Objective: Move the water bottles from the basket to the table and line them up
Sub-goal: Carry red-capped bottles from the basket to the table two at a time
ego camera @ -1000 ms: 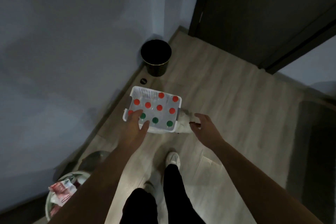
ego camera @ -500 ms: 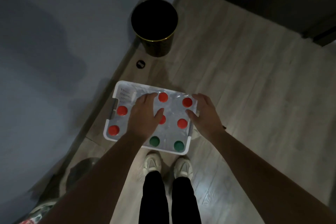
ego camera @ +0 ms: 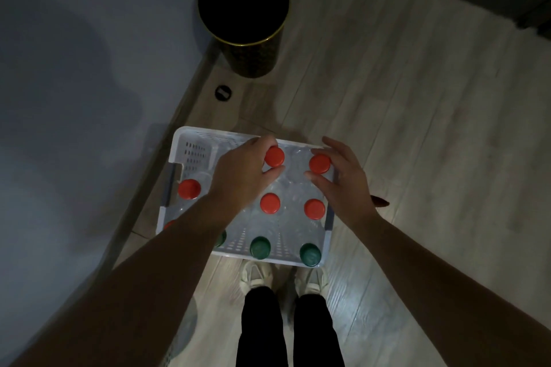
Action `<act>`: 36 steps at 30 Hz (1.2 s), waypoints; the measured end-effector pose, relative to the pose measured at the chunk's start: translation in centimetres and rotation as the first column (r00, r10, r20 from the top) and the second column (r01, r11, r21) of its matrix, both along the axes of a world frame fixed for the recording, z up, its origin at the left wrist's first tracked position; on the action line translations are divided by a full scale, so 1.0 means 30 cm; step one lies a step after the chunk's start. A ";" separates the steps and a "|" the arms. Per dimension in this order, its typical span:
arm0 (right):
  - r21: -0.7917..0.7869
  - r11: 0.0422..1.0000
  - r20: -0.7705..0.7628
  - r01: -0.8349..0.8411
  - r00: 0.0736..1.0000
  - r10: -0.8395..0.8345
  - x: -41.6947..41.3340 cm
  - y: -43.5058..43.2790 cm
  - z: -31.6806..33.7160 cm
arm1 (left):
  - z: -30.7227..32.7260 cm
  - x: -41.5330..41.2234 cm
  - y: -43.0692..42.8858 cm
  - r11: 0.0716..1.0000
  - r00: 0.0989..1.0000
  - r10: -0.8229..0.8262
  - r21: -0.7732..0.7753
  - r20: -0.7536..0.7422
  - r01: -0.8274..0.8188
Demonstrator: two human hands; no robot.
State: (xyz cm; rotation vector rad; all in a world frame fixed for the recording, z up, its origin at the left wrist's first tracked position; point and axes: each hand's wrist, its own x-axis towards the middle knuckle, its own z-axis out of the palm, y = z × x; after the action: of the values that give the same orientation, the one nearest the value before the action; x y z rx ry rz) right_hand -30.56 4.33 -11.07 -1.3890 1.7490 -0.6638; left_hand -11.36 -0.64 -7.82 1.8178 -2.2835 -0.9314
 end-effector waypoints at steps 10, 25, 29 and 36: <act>-0.032 0.999 0.087 -0.002 0.996 0.004 0.002 -0.001 0.114 | 0.142 0.049 0.009 0.996 0.976 0.053 -0.054 -0.209 -0.066; -0.022 0.999 0.239 -0.031 0.970 0.035 0.006 -0.036 1.048 | 1.032 0.195 0.066 0.974 0.882 0.192 -0.024 -0.429 -0.224; -0.138 0.987 0.325 -0.088 0.937 0.128 0.014 -0.032 1.380 | 1.347 0.244 0.122 0.956 0.807 0.152 -0.122 -0.570 -0.266; -0.386 0.910 0.477 -0.150 0.812 0.337 0.078 0.017 1.749 | 1.753 0.331 0.174 0.948 0.590 0.037 -0.159 -0.807 -0.277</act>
State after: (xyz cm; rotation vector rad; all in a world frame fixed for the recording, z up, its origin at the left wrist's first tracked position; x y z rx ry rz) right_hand -28.21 4.84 41.40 -1.4393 1.0171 -1.1149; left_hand -1.42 4.57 44.76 1.0988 -1.5352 -1.0451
